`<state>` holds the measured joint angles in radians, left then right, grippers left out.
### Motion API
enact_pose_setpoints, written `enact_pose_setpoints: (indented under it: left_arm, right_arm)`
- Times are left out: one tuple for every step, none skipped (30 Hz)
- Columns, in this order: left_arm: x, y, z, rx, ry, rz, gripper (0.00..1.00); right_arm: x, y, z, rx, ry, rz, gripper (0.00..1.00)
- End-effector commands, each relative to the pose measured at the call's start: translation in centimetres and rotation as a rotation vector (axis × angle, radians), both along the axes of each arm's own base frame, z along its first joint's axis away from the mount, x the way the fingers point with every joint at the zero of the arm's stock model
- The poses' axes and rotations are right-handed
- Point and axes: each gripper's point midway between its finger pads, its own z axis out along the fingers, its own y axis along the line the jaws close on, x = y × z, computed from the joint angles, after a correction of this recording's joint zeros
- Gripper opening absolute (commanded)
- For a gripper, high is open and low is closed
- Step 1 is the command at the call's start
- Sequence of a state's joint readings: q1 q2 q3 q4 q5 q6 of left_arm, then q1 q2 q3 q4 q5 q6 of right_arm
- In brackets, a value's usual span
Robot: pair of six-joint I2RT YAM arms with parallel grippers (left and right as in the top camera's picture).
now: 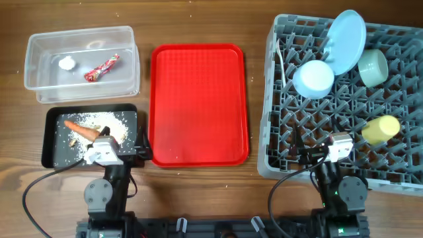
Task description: Sort waste into correct bins and load items into the dishwasher rack
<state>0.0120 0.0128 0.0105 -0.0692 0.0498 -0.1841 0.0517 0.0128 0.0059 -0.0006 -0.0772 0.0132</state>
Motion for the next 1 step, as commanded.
enact_pose_setpoints:
  left_arm:
    - [-0.04, -0.19, -0.15, 0.019, 0.0, -0.011, 1.0]
  right_arm:
    - [-0.05, 0.07, 0.22, -0.01, -0.012, 0.002, 1.0]
